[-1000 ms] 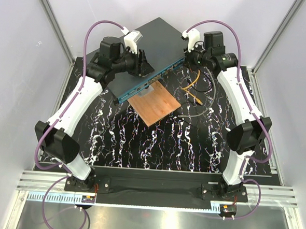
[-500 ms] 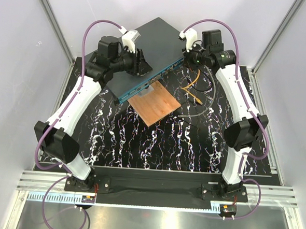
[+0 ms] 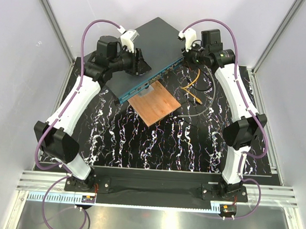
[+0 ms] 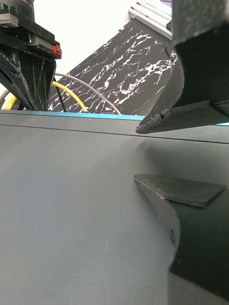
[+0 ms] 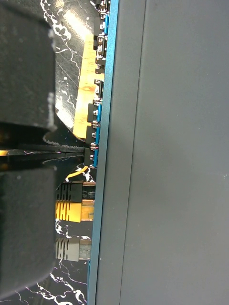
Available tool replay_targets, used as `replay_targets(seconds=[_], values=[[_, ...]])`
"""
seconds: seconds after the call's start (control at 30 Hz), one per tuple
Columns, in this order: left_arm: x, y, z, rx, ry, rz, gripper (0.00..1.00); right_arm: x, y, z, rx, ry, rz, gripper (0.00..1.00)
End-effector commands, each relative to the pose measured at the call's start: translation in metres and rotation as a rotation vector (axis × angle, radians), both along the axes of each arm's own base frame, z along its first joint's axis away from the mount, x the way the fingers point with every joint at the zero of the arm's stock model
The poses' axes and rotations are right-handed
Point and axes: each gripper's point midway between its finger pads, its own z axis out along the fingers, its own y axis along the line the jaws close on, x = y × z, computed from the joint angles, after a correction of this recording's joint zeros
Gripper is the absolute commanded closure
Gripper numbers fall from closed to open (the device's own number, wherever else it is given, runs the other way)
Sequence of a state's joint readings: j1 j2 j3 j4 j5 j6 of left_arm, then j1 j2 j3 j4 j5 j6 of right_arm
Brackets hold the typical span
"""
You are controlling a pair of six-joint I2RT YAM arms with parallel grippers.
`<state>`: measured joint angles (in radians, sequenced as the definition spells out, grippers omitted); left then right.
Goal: Insert the plug into the switch port
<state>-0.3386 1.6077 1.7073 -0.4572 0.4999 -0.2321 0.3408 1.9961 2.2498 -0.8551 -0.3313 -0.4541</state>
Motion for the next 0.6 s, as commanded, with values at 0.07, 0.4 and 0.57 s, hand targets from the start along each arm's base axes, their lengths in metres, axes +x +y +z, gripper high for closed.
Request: replay_targets(seconds=[0.07,0.4,0.57], values=[[0.003,0.002,-0.002,0.007,-0.013,-0.012,0.55,0.037,0.058,0.095,0.161,-0.418,0.136,1.0],[-0.002,0.017,0.022,-0.012,-0.051,0.023,0.54,-0.002,0.045,0.08,0.17,-0.316,0.122,1.0],[-0.009,0.036,0.037,-0.026,-0.065,0.066,0.51,-0.044,0.03,0.074,0.19,-0.231,0.102,1.0]])
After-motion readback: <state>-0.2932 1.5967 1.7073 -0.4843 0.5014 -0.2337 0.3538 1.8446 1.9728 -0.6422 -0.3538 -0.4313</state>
